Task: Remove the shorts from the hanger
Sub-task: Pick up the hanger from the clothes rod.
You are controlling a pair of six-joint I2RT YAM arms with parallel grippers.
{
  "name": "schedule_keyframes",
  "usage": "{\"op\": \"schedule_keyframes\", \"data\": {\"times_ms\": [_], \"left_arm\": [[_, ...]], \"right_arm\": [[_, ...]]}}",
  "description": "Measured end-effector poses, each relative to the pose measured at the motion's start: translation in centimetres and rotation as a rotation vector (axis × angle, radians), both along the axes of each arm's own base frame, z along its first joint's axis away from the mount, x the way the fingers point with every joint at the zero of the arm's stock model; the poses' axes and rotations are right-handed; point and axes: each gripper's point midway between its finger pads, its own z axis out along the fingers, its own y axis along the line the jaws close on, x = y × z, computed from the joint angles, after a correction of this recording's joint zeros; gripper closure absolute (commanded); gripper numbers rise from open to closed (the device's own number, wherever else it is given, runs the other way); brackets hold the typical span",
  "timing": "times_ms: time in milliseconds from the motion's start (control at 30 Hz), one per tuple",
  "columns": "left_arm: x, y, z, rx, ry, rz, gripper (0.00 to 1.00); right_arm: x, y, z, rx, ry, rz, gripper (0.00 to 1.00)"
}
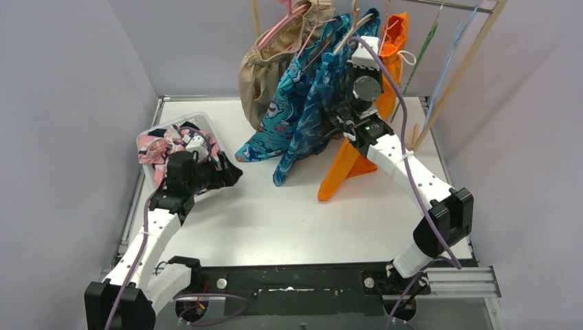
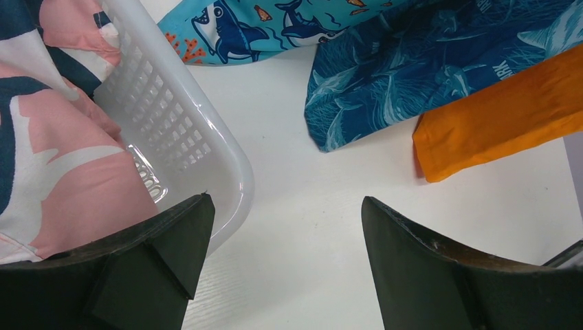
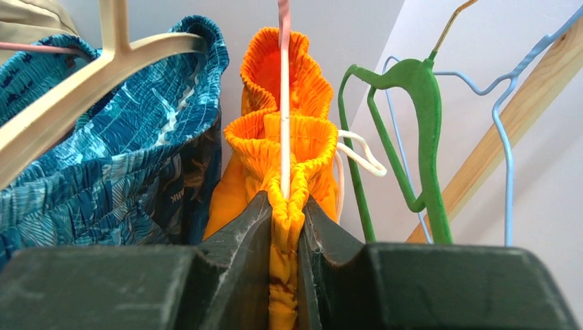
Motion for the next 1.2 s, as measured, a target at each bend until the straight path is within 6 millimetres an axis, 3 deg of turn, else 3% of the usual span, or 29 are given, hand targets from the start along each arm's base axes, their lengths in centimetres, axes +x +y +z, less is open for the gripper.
{"op": "schedule_keyframes", "data": {"times_ms": [367,600,1200], "left_arm": [[0.0,0.0,0.0,0.000,0.001,0.000,0.21],[0.0,0.0,-0.1,0.001,0.003,0.000,0.21],[0.0,0.0,-0.2,0.001,0.006,0.000,0.21]], "right_arm": [[0.4,0.4,-1.6,-0.087,-0.054,0.032,1.00],[0.3,-0.3,-0.4,-0.104,-0.095,0.015,1.00],[-0.4,-0.2,-0.2,-0.190,-0.130,-0.028,1.00]]}}
